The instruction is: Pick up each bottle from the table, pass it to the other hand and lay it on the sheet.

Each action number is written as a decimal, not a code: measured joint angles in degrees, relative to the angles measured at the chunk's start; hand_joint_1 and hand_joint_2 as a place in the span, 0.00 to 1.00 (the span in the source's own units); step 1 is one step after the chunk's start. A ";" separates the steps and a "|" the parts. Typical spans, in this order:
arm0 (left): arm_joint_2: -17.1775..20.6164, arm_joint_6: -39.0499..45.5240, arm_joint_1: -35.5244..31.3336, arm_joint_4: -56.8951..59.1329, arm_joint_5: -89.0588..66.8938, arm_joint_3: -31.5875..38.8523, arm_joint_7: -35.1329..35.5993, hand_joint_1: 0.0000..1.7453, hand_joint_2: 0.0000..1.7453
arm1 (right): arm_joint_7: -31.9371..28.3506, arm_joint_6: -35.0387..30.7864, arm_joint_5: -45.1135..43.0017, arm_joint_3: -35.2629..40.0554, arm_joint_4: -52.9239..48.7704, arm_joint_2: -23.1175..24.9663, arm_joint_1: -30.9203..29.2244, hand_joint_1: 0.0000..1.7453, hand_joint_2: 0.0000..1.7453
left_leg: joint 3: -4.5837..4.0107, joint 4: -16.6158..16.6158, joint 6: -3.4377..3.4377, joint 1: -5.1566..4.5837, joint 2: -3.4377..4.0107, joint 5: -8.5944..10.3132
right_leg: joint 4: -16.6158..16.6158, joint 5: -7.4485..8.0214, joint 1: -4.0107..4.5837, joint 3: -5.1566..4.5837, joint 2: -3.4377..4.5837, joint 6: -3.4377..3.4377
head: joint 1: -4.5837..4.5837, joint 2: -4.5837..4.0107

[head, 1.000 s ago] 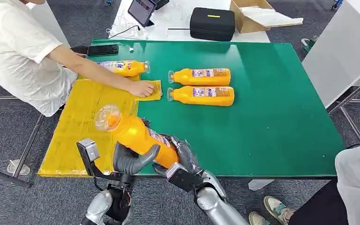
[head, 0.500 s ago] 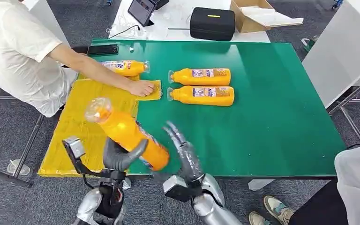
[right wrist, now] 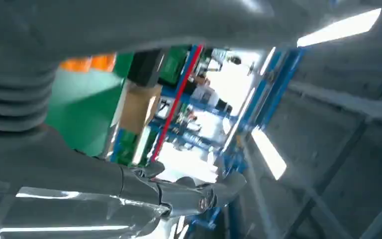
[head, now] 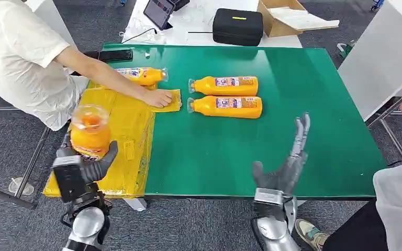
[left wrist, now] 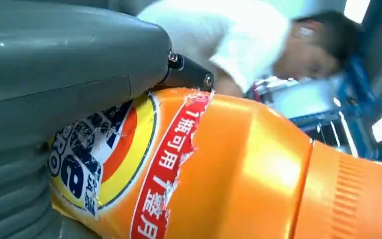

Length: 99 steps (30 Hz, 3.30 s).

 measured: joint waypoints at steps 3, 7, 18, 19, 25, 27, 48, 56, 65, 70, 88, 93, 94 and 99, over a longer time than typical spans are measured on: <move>0.79 0.29 -1.26 3.54 -6.41 1.18 1.88 1.00 1.00 | 0.00 0.28 0.04 -0.44 -0.57 -0.40 0.29 0.00 1.00 | 0.04 0.00 -0.02 0.00 0.12 0.01 | 0.00 0.03 0.00 -0.02 0.02 -0.02 | -0.02 0.00; 1.42 -3.44 -3.73 9.86 -15.90 1.34 4.04 1.00 1.00 | 0.00 3.34 1.90 0.74 1.08 -0.81 -0.26 0.00 1.00 | 0.03 0.00 -0.02 0.00 0.06 0.04 | 0.01 0.03 0.00 0.00 0.01 -0.01 | -0.02 0.00; 2.19 -7.87 -8.61 24.33 -27.25 -3.51 6.37 0.53 1.00 | 0.00 4.42 2.29 5.25 7.50 -1.34 -2.51 0.00 1.00 | -0.03 0.00 -0.03 0.00 -0.01 0.03 | 0.01 0.01 0.00 -0.02 -0.01 0.00 | 0.00 0.00; 2.28 -8.20 -9.29 25.94 -28.93 -4.31 6.65 0.00 1.00 | 0.00 4.77 1.92 5.64 8.17 -1.40 -2.80 0.00 1.00 | -0.04 0.00 -0.03 0.00 0.00 0.03 | 0.01 0.01 0.00 -0.02 0.00 0.00 | -0.02 0.00; 3.48 -12.14 -12.83 36.04 -36.07 -9.08 3.92 0.00 1.00 | 0.00 3.69 -1.83 9.05 11.67 -1.88 -4.14 0.00 1.00 | -0.02 0.00 -0.04 0.00 0.01 0.05 | 0.02 0.02 0.00 -0.01 0.00 -0.01 | -0.02 0.00; 4.09 -13.89 -13.95 38.43 -35.78 -9.81 2.15 0.00 1.00 | 0.00 3.50 -2.99 9.85 12.50 -2.06 -4.63 0.00 1.00 | 0.01 0.00 -0.04 0.00 0.01 0.05 | 0.03 0.02 0.00 0.00 0.01 -0.01 | 0.00 0.00; 5.62 -19.41 -19.29 46.11 -35.21 -13.53 2.71 0.00 1.00 | 0.00 3.48 -4.64 11.91 15.97 -3.00 -6.25 0.00 1.00 | 0.49 -0.02 -0.11 0.01 -0.03 0.12 | 0.03 0.03 0.01 0.53 -0.02 -0.03 | -0.02 0.00; 5.80 -24.00 -20.26 46.61 -35.13 -13.59 4.66 0.00 1.00 | 0.00 3.67 -5.18 11.91 16.26 -3.06 -6.30 0.00 1.00 | 0.64 -0.03 -0.11 0.01 -0.14 0.12 | 0.03 0.00 0.01 0.75 -0.15 -0.03 | -0.04 0.00; 5.97 -29.63 -22.24 47.66 -34.45 -13.74 7.72 0.00 1.00 | 0.00 3.82 -5.82 11.91 17.15 -3.06 -6.49 0.00 1.00 | 0.93 -0.05 -0.16 0.01 -0.15 0.14 | 0.02 0.09 0.02 0.98 -0.15 -0.13 | 0.00 0.02; 6.67 -27.80 -20.69 44.68 -33.42 -13.83 7.02 0.00 1.00 | 0.00 2.77 -5.51 11.91 17.22 -3.06 -6.33 0.00 1.00 | 0.93 -0.05 -0.18 0.02 -0.06 0.18 | 0.03 0.14 0.05 0.90 -0.12 -0.19 | -0.04 0.02; 20.70 -34.54 -8.39 13.28 -24.88 -18.57 3.15 0.00 1.00 | 0.00 1.11 -4.75 11.82 17.20 -4.70 -4.21 0.00 1.00 | 0.21 -0.04 -0.20 0.03 -0.01 0.15 | 0.04 0.07 0.05 0.16 -0.12 -0.18 | -0.02 0.00; 21.86 -32.37 -7.32 9.87 -24.94 -19.32 3.24 0.00 1.00 | 0.00 1.03 -4.55 11.82 17.20 -4.96 -4.21 0.00 1.00 | 0.17 -0.04 -0.20 0.03 -0.01 0.15 | 0.04 0.07 0.05 0.14 -0.12 -0.18 | -0.02 0.00; 22.01 -31.56 -7.11 9.56 -24.94 -19.36 3.22 0.00 1.00 | 0.00 0.92 -4.46 11.82 17.20 -4.99 -4.20 0.00 1.00 | 0.17 -0.04 -0.20 0.03 0.00 0.15 | 0.04 0.08 0.05 0.13 -0.12 -0.17 | -0.02 0.00; 21.93 -27.38 -5.01 7.07 -23.60 -19.45 1.38 0.00 1.00 | 0.00 0.48 -3.63 11.82 17.02 -5.14 -4.12 0.00 1.00 | 0.16 -0.04 -0.20 0.03 0.00 0.15 | 0.04 0.07 0.05 0.09 -0.12 -0.18 | 0.00 0.00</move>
